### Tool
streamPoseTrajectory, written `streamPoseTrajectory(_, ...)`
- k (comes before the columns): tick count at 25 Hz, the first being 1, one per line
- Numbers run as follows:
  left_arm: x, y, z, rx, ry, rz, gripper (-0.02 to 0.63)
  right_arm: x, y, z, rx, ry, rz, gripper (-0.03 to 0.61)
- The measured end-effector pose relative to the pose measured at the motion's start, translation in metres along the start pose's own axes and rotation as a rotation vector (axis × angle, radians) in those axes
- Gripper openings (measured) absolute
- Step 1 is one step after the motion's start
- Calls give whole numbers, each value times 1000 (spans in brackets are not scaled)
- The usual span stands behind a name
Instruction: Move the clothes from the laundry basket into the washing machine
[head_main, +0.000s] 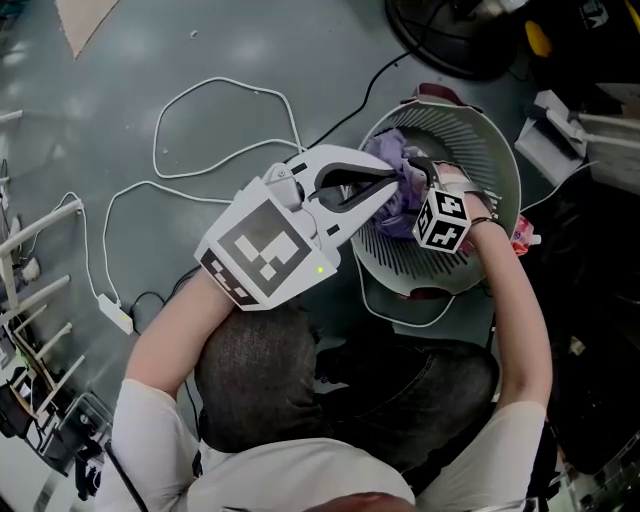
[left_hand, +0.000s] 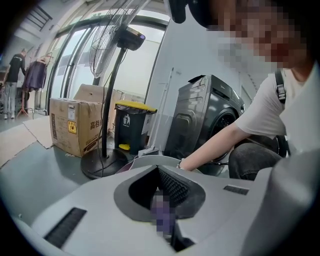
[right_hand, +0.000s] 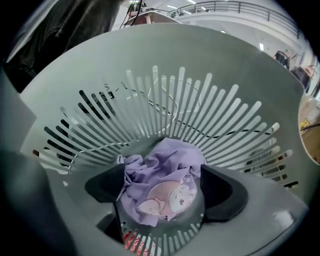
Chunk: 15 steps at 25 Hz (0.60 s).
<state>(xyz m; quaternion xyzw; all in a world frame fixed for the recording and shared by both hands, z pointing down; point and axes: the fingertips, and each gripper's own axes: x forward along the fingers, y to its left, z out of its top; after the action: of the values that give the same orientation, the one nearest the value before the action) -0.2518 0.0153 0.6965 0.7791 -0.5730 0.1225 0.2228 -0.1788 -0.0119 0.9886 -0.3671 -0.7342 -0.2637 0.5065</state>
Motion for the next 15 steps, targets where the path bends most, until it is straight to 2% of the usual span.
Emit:
streamPoseTrajectory(9,-13,-3,-5,7,17,22,6,37,-8,10,-50,16,36,486)
streamPoseTrajectory(15,-24,0,-12,-12,31,41,6,64,-4,-11,66,70,154,541)
